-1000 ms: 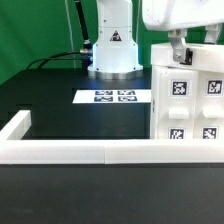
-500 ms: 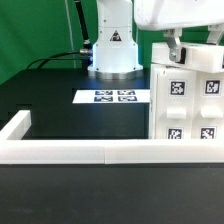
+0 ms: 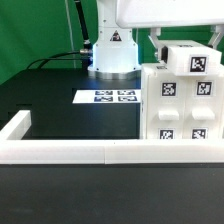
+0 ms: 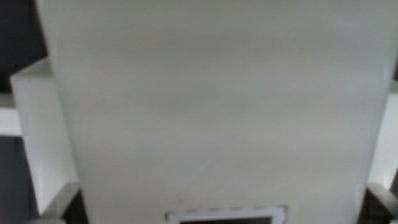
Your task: Assemble cabinet
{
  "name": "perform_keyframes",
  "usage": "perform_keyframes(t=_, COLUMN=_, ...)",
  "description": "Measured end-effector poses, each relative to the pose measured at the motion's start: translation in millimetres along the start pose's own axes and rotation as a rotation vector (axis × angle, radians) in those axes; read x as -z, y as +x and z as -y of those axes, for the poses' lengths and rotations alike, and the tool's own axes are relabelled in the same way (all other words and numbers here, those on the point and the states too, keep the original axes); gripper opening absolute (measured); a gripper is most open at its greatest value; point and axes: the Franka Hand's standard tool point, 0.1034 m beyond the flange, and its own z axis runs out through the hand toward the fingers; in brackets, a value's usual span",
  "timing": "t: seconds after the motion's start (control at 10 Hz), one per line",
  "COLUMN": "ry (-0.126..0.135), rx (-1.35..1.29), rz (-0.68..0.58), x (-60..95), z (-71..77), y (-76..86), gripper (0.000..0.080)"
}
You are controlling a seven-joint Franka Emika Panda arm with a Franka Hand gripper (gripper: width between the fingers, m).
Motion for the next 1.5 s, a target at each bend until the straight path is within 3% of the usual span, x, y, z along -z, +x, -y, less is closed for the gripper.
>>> perform_keyframes(t=0.5, ry=0.006, rx=-0.601, rz=-0.014, x=-1.4, z=11.7, y=-5.0, gripper=0.0553)
perform_keyframes(t=1.2, ry=0.019, rx=-1.003, rz=-0.006, x=-2.0, z=17.1, y=-5.9, gripper=0.0553)
perform_keyframes(t=1.5, ry=0.027, rx=-1.345, rz=0.006, x=-1.6, z=21.5, y=-10.3, gripper=0.0553)
